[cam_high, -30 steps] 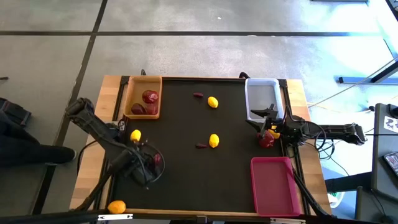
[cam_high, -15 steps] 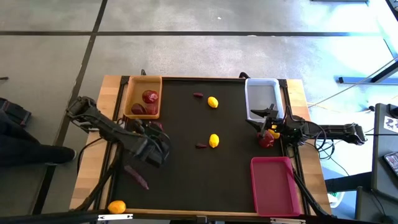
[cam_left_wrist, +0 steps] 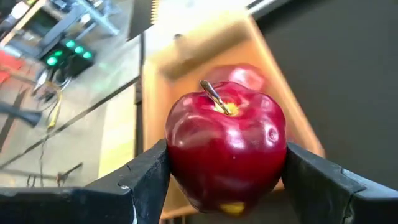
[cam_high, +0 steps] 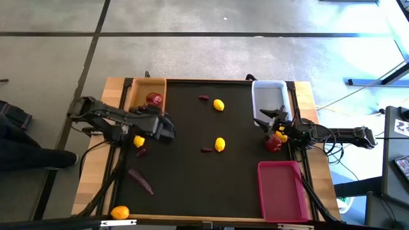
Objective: Sort produce into baskets
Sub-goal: Put the apple into the orange bin
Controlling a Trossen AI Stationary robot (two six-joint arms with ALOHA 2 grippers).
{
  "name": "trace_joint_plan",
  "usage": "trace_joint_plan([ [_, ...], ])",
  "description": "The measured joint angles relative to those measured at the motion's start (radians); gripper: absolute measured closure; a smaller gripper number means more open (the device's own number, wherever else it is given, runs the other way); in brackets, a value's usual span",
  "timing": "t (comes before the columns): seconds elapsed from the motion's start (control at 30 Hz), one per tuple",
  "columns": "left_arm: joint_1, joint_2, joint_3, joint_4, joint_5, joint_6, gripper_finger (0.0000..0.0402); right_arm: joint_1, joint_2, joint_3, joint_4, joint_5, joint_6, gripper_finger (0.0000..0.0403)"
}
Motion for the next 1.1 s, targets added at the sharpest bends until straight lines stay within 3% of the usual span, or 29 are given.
trace_joint_plan([
  [0.2,0.187,-0.044,-0.05,0.043,-0.04,0.04,0.0139,0.0,0.0,0.0,-0.004,0.0,0.0,0.0164],
  [0.43,0.37,-0.045,-0.125,0.385,-0.046,0.371,0.0139,0.0,0.0,0.0,-0.022,0.0,0.0,0.0164],
  [0.53,0.422,-0.044,-0.154,0.461,-0.05,0.434,0.0139,0.0,0.0,0.001,-0.025,-0.001,0.001,0.0164],
  [0.9,0.475,-0.045,-0.24,0.482,-0.032,0.416,0.0113,0.0,0.0,0.001,-0.028,-0.001,0.012,0.0164],
  [1.1,0.471,-0.045,-0.24,0.527,-0.026,0.491,0.0098,0.0,0.0,0.001,-0.029,-0.001,0.013,0.0164],
])
